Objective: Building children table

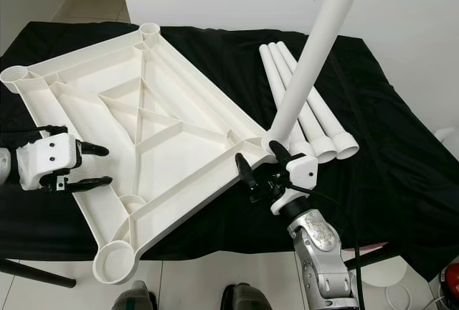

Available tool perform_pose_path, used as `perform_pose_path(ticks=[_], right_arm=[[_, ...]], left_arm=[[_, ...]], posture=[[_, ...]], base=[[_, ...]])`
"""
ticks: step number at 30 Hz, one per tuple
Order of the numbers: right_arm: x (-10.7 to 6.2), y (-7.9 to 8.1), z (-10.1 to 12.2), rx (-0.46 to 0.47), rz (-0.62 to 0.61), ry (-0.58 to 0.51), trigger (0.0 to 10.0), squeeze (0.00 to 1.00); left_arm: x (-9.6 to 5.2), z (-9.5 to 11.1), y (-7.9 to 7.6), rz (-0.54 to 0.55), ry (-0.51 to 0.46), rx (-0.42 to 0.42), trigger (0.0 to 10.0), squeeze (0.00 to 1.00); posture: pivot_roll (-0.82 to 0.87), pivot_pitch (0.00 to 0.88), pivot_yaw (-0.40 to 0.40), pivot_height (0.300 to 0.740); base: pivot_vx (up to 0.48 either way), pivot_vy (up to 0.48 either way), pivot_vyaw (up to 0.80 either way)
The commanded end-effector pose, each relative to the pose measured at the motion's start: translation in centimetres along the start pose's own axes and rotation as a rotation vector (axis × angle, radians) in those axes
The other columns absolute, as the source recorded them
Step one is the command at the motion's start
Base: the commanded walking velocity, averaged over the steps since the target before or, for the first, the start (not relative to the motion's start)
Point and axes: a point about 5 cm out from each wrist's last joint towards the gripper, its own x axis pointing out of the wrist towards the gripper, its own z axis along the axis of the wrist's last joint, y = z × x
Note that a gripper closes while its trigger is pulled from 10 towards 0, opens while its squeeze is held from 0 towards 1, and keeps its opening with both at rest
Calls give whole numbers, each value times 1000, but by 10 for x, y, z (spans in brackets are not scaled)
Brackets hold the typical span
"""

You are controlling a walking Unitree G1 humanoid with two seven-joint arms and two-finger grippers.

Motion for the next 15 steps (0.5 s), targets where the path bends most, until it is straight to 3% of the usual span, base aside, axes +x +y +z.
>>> perform_pose_path(ticks=[1, 2, 9, 11, 15], right_arm=[[-1, -1, -4, 0, 2, 25, 10000, 0], [-1, -2, -4, -3, 4, 26, 10000, 0], [-1, -4, -3, -10, 7, 28, 10000, 0], [-2, -4, -4, -14, 9, 33, 10000, 0], [-3, -4, -5, -15, 9, 34, 10000, 0]], left_arm=[[6, -6, -14, -136, 44, 16, 10000, 839], [7, -5, -12, -139, 42, 45, 10000, 0], [7, -4, -9, -155, 25, 68, 10000, 0], [-3, 10, 2, -101, -108, 28, 10000, 0], [-6, 15, 5, -85, -152, 13, 10000, 0]], posture=[[111, 81, -18, 740], [110, 80, -18, 740], [108, 80, -20, 740], [103, 82, -18, 740], [103, 81, -18, 740]], base=[[0, 0, 0], [0, 0, 0], [0, 0, 0], [0, 0, 0], [0, 0, 0]])
